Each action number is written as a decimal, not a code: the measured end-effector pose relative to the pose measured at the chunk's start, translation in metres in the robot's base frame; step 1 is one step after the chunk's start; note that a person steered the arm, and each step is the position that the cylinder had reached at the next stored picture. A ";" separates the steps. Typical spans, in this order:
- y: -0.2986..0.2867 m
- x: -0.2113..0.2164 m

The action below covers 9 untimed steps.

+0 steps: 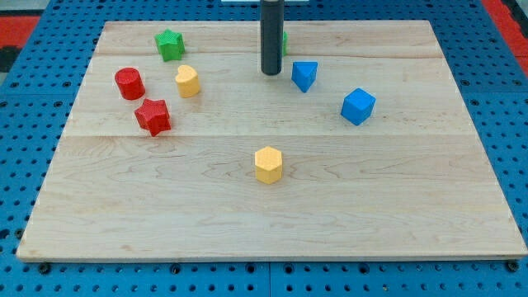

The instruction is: Slide the yellow hexagon to the bottom right

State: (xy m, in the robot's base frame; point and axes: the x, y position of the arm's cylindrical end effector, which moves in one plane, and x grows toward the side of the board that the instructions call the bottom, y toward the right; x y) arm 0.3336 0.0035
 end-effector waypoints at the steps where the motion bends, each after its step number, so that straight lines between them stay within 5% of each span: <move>1: -0.021 0.062; 2: -0.025 0.130; 4: 0.034 0.189; 5: 0.028 0.205; 7: 0.140 0.224; 9: 0.187 0.225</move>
State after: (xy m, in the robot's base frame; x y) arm 0.5589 0.1909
